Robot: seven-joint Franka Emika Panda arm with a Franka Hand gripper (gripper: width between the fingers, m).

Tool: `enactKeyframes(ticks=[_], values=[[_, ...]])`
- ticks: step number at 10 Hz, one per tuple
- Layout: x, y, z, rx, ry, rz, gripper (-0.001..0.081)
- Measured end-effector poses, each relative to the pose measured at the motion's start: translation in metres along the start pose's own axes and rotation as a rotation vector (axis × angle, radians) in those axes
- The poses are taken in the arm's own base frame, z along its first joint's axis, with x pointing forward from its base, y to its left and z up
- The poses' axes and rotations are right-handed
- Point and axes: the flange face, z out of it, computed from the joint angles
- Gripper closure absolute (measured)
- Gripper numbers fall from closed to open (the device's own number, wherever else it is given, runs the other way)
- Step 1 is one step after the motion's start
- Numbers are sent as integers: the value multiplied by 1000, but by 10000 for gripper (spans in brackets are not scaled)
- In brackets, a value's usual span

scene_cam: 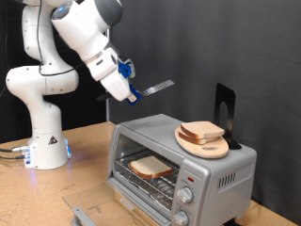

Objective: Make a piece of toast with the oven

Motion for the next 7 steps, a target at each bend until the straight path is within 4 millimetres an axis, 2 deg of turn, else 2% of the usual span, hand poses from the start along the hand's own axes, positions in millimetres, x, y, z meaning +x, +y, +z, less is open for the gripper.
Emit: enactKeyframes(ticks=[4,7], values=[[1,-58,27,-19,29,3,438],[-2,-72,47,-63,27,-1,438]])
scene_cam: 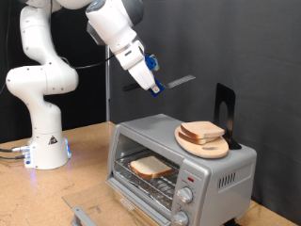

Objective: Make a piece of toast with the oven

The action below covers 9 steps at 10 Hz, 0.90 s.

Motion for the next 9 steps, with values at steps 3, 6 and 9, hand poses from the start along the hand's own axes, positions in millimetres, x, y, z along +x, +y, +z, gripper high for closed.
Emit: enactKeyframes(ticks=[3,6,9], values=[[-4,10,20,-46,2,10,438],[-2,24,40,-80,9,28,438],[-1,37,53,-91,2,32,438]])
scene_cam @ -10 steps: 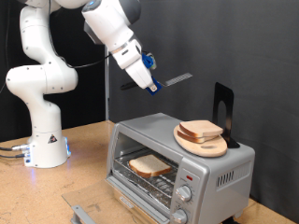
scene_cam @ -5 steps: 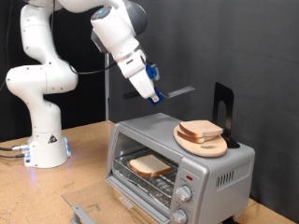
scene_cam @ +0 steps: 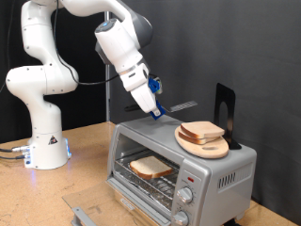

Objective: Make a piece of toast with the oven

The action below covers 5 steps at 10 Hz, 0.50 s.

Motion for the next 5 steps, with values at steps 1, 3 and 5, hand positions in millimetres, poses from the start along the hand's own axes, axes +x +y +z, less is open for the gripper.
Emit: enactKeyframes(ticks=[1,3,5], values=[[0,3,4,-2,-3,-1,438],[0,8,10,-5,-7,-1,438],[0,11,13,-8,-8,0,438]])
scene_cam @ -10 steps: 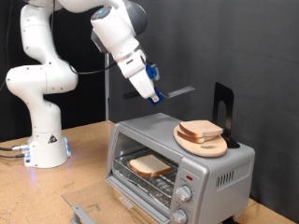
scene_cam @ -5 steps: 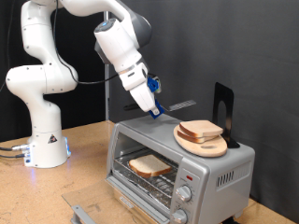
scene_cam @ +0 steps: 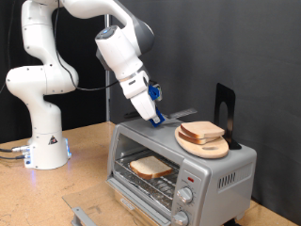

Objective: Make a piece of toast with the oven

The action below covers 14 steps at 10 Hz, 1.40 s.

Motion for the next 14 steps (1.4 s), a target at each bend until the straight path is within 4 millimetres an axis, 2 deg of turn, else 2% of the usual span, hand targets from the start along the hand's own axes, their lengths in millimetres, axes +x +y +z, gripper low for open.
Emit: enactKeyframes(ticks=[1,2,3,10,14], values=[[0,1,2,-1,-1,3,246],[0,2,3,-2,-2,5,246],[0,3,4,-2,-4,6,144],[3,3,-3,34,-20,1,124],[9,0,-38,104,-32,-6,124]])
